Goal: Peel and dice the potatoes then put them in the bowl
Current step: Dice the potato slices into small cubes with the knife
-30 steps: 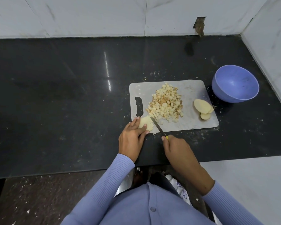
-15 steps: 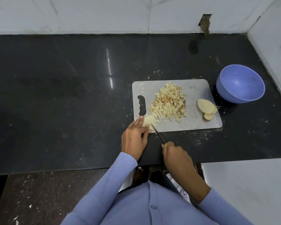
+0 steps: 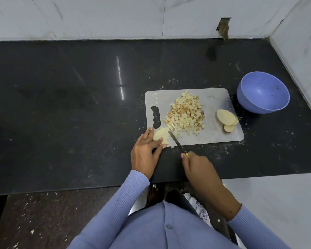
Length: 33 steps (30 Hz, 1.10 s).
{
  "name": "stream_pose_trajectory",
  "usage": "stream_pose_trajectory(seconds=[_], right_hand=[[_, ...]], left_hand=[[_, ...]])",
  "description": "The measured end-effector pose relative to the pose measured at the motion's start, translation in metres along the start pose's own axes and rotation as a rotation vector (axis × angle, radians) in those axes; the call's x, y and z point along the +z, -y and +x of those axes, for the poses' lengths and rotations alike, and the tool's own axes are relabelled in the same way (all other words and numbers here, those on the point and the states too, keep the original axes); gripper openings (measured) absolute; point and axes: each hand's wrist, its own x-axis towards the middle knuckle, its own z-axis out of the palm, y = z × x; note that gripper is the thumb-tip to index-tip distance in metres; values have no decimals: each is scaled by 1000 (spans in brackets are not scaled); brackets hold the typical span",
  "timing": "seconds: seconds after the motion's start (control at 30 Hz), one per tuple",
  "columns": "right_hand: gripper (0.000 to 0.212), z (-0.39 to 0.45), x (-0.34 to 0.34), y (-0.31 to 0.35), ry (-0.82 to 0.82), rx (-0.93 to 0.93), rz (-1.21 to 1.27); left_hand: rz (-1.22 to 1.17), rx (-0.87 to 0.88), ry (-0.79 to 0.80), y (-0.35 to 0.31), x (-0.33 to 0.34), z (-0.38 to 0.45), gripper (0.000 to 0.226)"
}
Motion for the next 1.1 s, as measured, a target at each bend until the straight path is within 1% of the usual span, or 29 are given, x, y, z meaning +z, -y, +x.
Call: stream_pose_trajectory(seconds=[0.17,0.3,0.43,0.63,0.73,1.1], right_hand=[[35,22,7,21,32,-32,25],[41,30,13,29,48,-7,17],[40,31,14,31,74,9,-32],[36,4,16,14,84,-2,-130],[36,-12,16,3,100,20,-162],[36,-4,12,-6,20,63,-126]], left_hand=[[5,-28,-33,-1,-1,-3,18],[-22,-45,-8,0,0,-2,18],[-15,-71,8,-1,1,0,17],[21,-78,7,-5,0,1,14],[24,-66,0,-6,-1,1,11],[46,-56,-16,-5,0,0,9]])
